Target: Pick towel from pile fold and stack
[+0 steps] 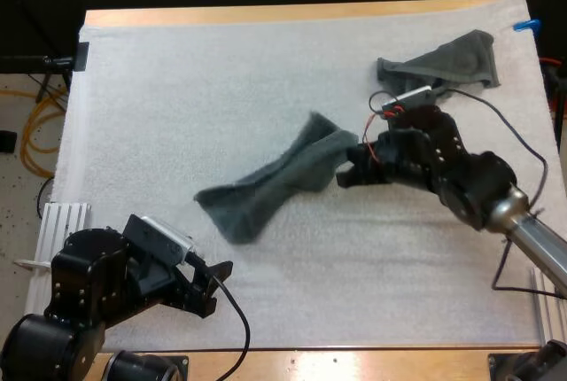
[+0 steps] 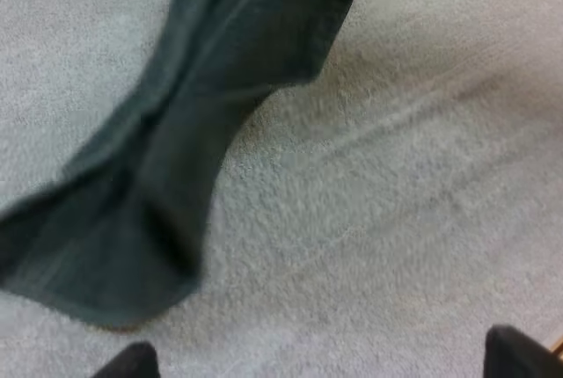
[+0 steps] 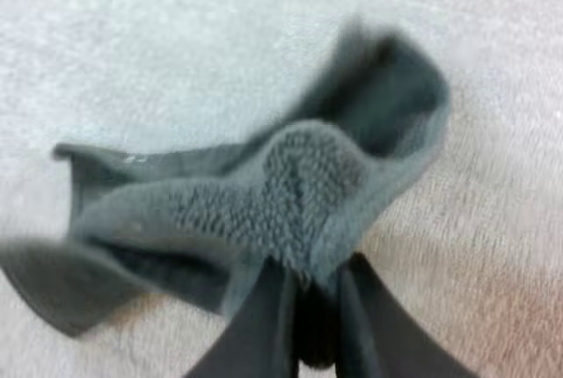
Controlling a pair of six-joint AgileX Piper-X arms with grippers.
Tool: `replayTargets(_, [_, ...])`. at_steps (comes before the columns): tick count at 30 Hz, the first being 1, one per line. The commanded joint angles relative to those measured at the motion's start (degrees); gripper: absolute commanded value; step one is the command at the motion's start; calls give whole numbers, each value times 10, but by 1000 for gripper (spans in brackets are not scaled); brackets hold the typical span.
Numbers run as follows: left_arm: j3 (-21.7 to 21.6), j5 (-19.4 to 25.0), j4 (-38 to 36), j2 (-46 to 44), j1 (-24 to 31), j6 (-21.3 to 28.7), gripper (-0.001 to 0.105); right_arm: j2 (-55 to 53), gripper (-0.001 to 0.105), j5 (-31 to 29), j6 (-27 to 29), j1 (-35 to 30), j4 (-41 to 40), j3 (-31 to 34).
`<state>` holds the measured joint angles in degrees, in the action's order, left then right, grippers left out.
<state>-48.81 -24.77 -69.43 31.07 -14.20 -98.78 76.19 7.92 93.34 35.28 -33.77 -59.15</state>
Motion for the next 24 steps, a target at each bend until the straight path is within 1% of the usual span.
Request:
replayTargets(1, [-4,-4,14,1,-3,-3,70,3,0,0,2,3,-26,15])
replayTargets(3, [-4,-4,26,1,-3,-3,70,3,0,0,-18,3,-29,41])
replayTargets(6, [-4,-5,40,1,-3,-3,70,9,0,-1,-45,3,-15,99])
replayTargets(8, [-4,-18,38,1,-3,-3,70,14,0,-3,-60,3,-4,133])
replayTargets(9, [-3,-23,38,1,-3,-1,70,16,0,-3,-62,3,-2,139])
replayTargets(11, [6,-61,39,4,-3,9,70,19,0,-9,-62,3,11,165])
replayTargets(14, [22,-98,39,16,-3,13,70,19,0,-39,-62,2,22,175])
replayTargets(16, [33,-98,41,30,-12,13,70,19,0,-55,-62,2,25,174])
replayTargets(18, [39,-98,42,41,-27,14,70,19,0,-51,-65,2,20,171])
replayTargets(19, [41,-94,45,54,-35,16,70,19,0,-34,-78,2,8,168])
replayTargets(20, [43,-82,53,67,-43,17,70,19,0,-6,-96,2,-10,167])
replayTargets(21, [43,-73,55,72,-45,17,70,19,0,8,-104,2,-17,167])
replayTargets(22, [43,-53,64,87,-50,17,70,19,0,31,-111,2,-40,167])
replayTargets(24, [43,-35,82,108,-52,13,70,19,0,49,-111,4,-79,167])
